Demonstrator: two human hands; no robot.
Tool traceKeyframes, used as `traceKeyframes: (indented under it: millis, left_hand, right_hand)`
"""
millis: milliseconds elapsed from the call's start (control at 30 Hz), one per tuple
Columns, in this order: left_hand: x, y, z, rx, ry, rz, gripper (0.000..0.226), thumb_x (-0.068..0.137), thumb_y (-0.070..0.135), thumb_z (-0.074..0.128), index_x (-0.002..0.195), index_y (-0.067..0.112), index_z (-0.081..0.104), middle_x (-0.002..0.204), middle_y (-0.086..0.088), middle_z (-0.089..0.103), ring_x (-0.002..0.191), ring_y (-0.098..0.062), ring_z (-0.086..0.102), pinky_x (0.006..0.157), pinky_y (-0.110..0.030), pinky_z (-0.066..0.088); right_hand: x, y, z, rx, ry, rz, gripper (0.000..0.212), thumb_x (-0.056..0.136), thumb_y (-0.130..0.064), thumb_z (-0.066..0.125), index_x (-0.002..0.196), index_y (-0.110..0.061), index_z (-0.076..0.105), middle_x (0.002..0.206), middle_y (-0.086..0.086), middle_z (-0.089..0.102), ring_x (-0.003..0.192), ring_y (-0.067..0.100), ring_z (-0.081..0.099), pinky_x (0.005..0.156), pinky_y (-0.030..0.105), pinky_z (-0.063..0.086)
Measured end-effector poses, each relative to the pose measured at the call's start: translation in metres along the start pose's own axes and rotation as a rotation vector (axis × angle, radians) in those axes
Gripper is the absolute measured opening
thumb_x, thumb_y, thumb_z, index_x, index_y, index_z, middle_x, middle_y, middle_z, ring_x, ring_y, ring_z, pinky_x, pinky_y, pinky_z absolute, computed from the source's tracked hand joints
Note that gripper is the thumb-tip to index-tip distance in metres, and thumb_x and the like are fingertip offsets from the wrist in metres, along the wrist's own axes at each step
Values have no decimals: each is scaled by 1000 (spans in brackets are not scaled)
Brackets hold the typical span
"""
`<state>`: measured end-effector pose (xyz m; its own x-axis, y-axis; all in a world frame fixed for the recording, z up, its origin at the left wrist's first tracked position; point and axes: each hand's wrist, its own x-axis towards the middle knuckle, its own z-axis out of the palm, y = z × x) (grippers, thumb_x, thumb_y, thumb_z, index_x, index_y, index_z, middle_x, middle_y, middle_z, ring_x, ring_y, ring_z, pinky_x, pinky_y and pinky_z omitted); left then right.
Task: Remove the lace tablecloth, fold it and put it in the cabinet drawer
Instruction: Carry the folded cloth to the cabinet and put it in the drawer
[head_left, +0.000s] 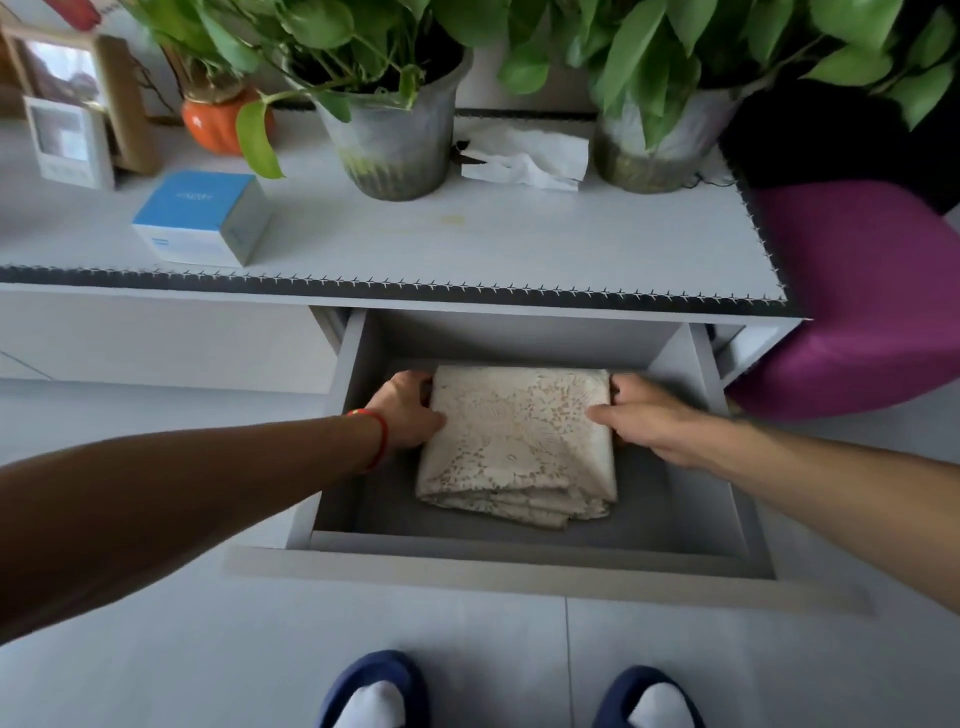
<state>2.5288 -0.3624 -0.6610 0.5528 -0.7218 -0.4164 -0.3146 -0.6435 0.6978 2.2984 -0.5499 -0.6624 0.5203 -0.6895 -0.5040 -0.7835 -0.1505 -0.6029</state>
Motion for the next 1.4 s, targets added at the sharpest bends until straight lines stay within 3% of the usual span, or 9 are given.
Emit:
traceKeyframes:
  millis: [133, 233, 333, 500, 633, 733, 900, 1100, 1400]
  left_hand:
    - [-6, 3, -4, 334, 11, 71, 46, 85, 12, 67, 131, 13, 63, 122, -12, 70, 114, -31, 66, 93, -33, 54]
    - [-34, 26, -9, 413, -56, 351, 47, 87, 35, 65, 132, 22, 61, 123, -5, 68, 111, -25, 66, 92, -32, 55]
    - [-69, 47, -11, 368, -387, 620, 48, 90, 60, 57, 127, 29, 63, 125, 6, 66, 110, -8, 62, 91, -19, 49]
    - [-92, 60, -13, 618, -862, 566, 94, 77, 59, 79, 150, 39, 23, 152, 12, 32, 128, -10, 36, 111, -35, 42]
    - [-102, 73, -7, 699, -613, 985, 83, 66, 43, 81, 132, 31, 31, 125, 7, 34, 105, -8, 35, 83, -17, 39]
    - [-100, 74, -17, 750, -364, 1162, 63, 64, 49, 74, 116, 24, 47, 120, 1, 45, 109, -19, 45, 84, -32, 49]
    - [-73, 67, -32, 667, -106, 1151, 43, 75, 39, 76, 103, 10, 62, 118, -10, 59, 103, -31, 55, 82, -47, 52]
    - [-46, 68, -46, 846, 408, 1077, 64, 86, 57, 68, 124, 7, 63, 132, -18, 59, 122, -40, 55, 103, -49, 43]
    - [-14, 74, -50, 1065, 437, 841, 86, 85, 53, 70, 154, 10, 40, 149, -18, 48, 136, -41, 45, 111, -56, 34]
  right_hand:
    - [-5, -12, -6, -568, 32, -111, 31, 100, -32, 60, 119, -7, 62, 123, 13, 71, 108, 31, 68, 81, 33, 52]
    - [-33, -16, -4, -722, 167, -377, 38, 99, -30, 57, 134, -14, 54, 134, 8, 63, 120, 28, 64, 93, 39, 53]
    - [-65, -21, -5, -544, 10, -682, 33, 100, -43, 54, 128, -25, 57, 128, -8, 52, 116, 9, 55, 98, 33, 48]
    - [-93, -38, -13, -534, -215, -886, 36, 105, -47, 52, 126, -20, 64, 126, -5, 57, 114, 11, 58, 104, 30, 47]
    - [-92, -42, -26, -462, 9, -972, 21, 101, -19, 65, 120, -12, 67, 122, 4, 62, 111, 17, 61, 103, 30, 47]
    - [-86, -47, -40, -460, 205, -1038, 24, 97, -18, 58, 116, -8, 67, 119, 8, 61, 109, 17, 59, 104, 15, 40]
    - [-77, -52, -51, -623, 363, -1065, 36, 97, -30, 58, 124, -6, 64, 132, 12, 57, 117, 29, 56, 109, 37, 39]
    - [-76, -46, -38, -858, 429, -914, 108, 82, -80, 55, 158, -6, 34, 169, 22, 22, 151, 40, 27, 122, 50, 19]
    - [-42, -56, -48, -917, 540, -739, 106, 80, -56, 79, 157, 3, 35, 161, 23, 40, 147, 41, 40, 118, 53, 33]
